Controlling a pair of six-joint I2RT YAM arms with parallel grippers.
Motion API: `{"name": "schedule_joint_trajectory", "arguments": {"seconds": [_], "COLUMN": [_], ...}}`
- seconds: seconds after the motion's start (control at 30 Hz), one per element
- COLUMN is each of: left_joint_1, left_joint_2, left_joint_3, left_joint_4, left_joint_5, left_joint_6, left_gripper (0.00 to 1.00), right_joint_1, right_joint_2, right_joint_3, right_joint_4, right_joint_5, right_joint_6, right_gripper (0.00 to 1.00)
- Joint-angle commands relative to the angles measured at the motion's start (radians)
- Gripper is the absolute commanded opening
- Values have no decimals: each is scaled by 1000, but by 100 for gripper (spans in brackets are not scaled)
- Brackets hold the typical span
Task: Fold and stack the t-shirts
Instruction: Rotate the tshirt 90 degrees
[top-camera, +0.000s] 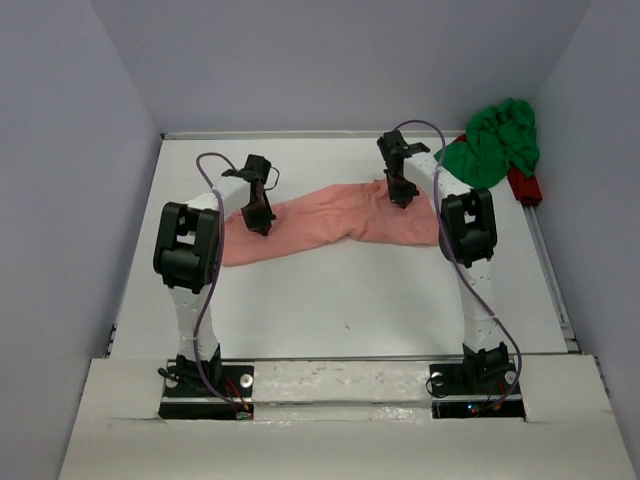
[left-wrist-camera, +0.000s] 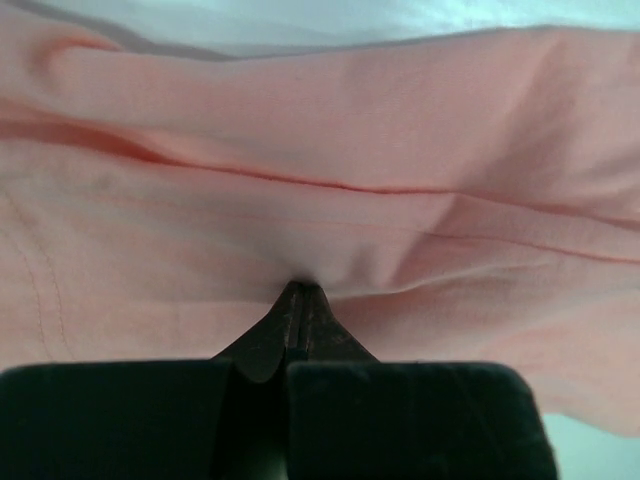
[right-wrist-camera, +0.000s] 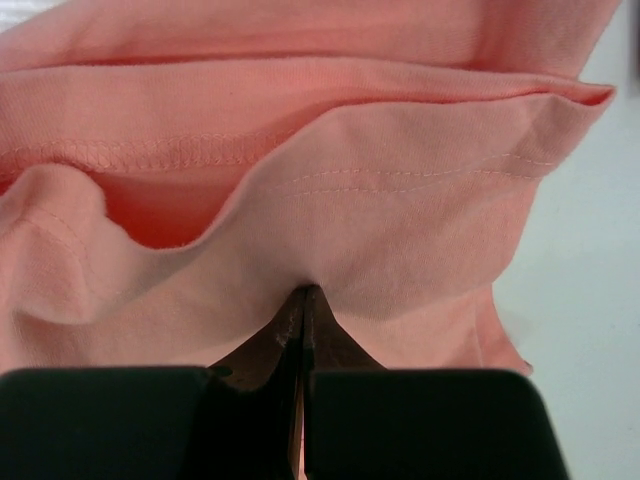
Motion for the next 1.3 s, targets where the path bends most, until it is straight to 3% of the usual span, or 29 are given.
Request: {"name": "schedule_joint_trajectory", "arguments": {"seconds": [0.0, 0.2, 0.4, 0.5, 0.87, 1.03, 1.27], "left_joint_1": [-59, -143, -346, -455, -795, -835, -835], "left_joint_2": [-8, -151, -231, -219, 23, 73, -25], "left_joint_3": [-180, -318, -401, -416, -64, 48, 182], "left_joint_4": [-61, -58, -52, -12, -58, -99, -173], "left_joint_5": [230, 225, 262, 341, 427, 429, 202], "left_joint_6": [-75, -144, -281, -328, -338, -308, -296], "left_gripper": [0, 0, 0, 0, 0, 0, 0], "right_joint_1": [-41, -41, -59, -59, -59, -59, -59], "right_joint_2": [69, 225, 356, 358, 331, 335, 262], "right_joint_3": [96, 351, 576, 580, 600, 597, 560], "right_joint_4": [-36, -90, -98, -58, 24, 31, 77], "right_joint_5": [-79, -126, -192, -221, -441, -491, -481], "right_joint_6": [-44, -125, -182, -231, -311, -314, -309], "right_gripper": [0, 0, 0, 0, 0, 0, 0]}}
